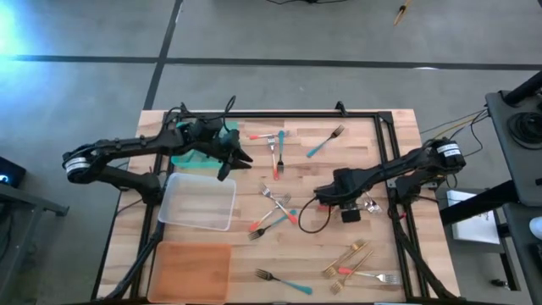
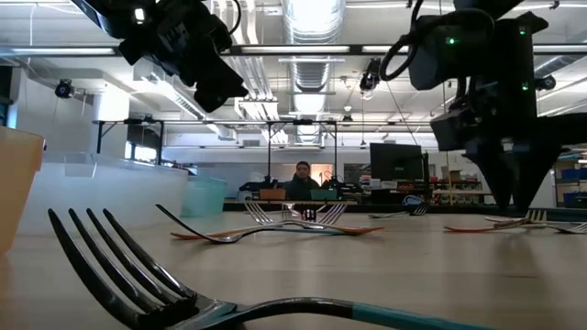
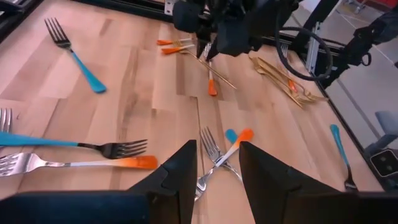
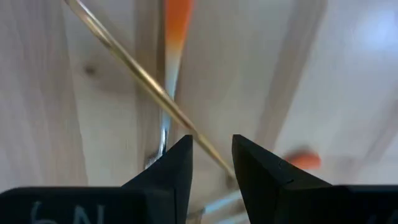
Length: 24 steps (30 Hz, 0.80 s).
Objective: Sort silverware by color (type)
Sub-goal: Put the gold fork into the transparent bin
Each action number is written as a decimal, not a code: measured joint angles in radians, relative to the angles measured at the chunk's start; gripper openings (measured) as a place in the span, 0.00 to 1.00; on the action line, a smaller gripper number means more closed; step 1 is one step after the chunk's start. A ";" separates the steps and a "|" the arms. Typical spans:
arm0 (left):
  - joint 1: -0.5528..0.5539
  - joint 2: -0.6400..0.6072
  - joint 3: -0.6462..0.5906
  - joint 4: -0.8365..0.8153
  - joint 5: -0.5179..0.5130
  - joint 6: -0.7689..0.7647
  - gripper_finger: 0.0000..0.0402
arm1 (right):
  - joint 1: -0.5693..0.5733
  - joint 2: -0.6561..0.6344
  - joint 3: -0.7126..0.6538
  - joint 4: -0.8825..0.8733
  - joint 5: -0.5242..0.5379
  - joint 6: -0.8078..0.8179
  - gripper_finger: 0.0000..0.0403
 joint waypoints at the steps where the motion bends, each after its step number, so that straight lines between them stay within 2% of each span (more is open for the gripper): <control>1: 0.000 0.000 0.000 0.000 -0.003 0.000 0.26 | 0.000 0.000 -0.012 0.023 -0.003 -0.016 0.25; 16: 0.000 0.000 0.000 0.000 -0.005 0.000 0.26 | 0.000 0.003 -0.077 0.143 -0.014 -0.121 0.25; 24: 0.000 0.000 0.000 0.000 -0.005 0.000 0.26 | 0.000 0.001 -0.102 0.219 0.001 -0.096 0.21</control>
